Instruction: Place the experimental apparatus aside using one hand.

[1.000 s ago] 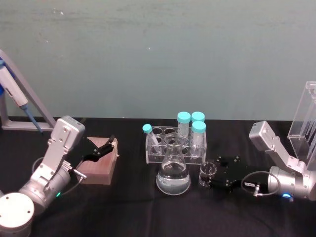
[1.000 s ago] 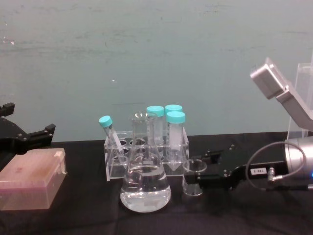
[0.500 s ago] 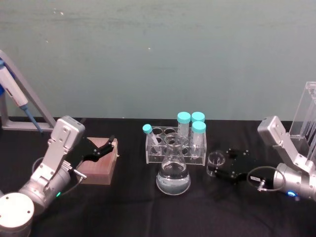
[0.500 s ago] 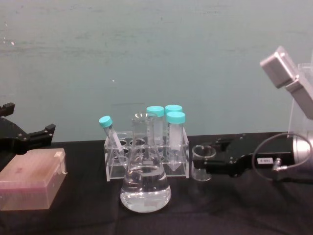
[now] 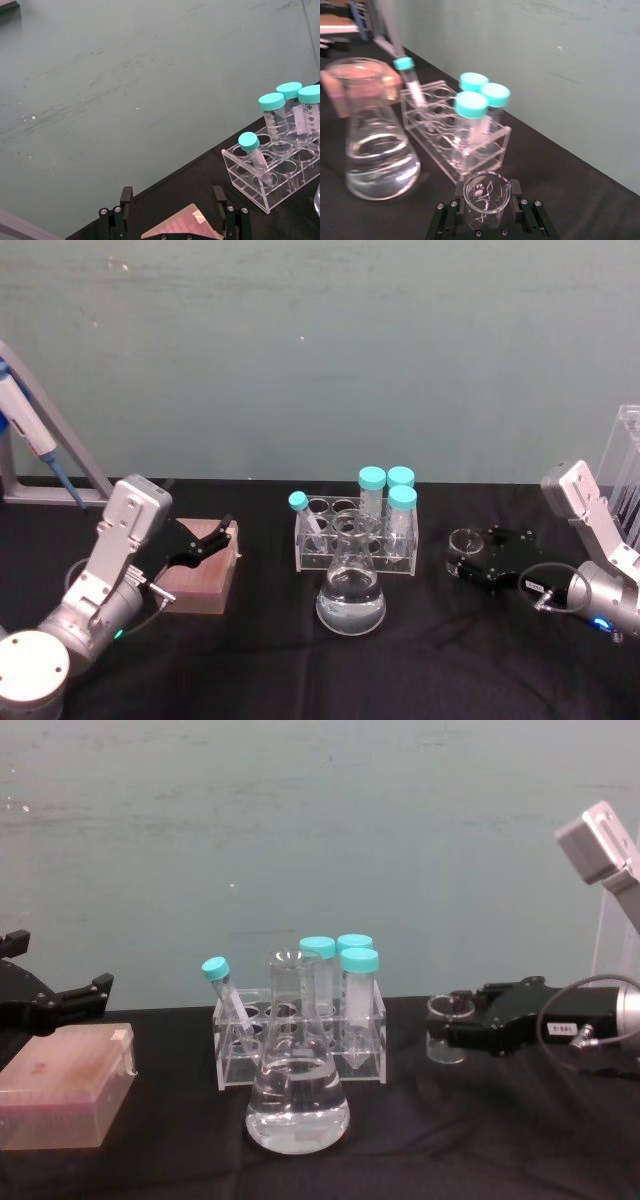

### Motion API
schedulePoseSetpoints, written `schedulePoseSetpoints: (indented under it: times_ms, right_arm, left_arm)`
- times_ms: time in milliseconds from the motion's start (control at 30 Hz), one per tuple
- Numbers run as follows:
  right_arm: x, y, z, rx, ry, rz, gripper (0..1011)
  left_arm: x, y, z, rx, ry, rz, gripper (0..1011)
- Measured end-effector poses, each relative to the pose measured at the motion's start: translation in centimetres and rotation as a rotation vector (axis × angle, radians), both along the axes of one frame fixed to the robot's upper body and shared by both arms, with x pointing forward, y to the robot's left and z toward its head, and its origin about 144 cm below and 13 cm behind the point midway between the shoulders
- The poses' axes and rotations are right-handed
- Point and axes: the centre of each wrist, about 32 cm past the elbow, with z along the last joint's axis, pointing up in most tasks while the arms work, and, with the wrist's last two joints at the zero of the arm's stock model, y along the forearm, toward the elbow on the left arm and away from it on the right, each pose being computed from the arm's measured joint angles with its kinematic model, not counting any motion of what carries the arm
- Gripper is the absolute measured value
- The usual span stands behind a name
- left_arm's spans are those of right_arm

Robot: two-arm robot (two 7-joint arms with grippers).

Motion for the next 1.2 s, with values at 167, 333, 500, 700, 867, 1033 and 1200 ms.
schedulePoseSetpoints:
  times_ms: [167, 333, 500, 700, 867, 1033, 1200]
  right_arm:
    - [0.2, 0.3, -0.1, -0.020, 0.010, -0.083, 520]
    - [0.5, 0.4, -0.2, -0.025, 0.012, -0.137, 520]
    - [0.9, 0.6, -0.2, -0.020, 0.006, -0.193, 520]
    - [1.1, 0.8, -0.1, -0.019, 0.004, -0.260, 520]
    - [1.2, 0.8, -0.2, -0.023, 0.010, -0.313, 520]
    - [1.5, 0.8, -0.4, -0.018, 0.012, -0.371, 520]
    - [1.7, 0.8, -0.6, -0.011, 0.007, -0.415, 520]
  left_arm:
    - [0.0, 0.0, 0.0, 0.000, 0.000, 0.000, 1000]
    - [0.0, 0.0, 0.0, 0.000, 0.000, 0.000, 1000]
    - [0.0, 0.0, 0.0, 0.000, 0.000, 0.000, 1000]
    - [0.0, 0.0, 0.0, 0.000, 0.000, 0.000, 1000]
    - [0.0, 0.0, 0.0, 0.000, 0.000, 0.000, 1000]
    - [0.0, 0.0, 0.0, 0.000, 0.000, 0.000, 1000]
    - [0.0, 0.0, 0.0, 0.000, 0.000, 0.000, 1000]
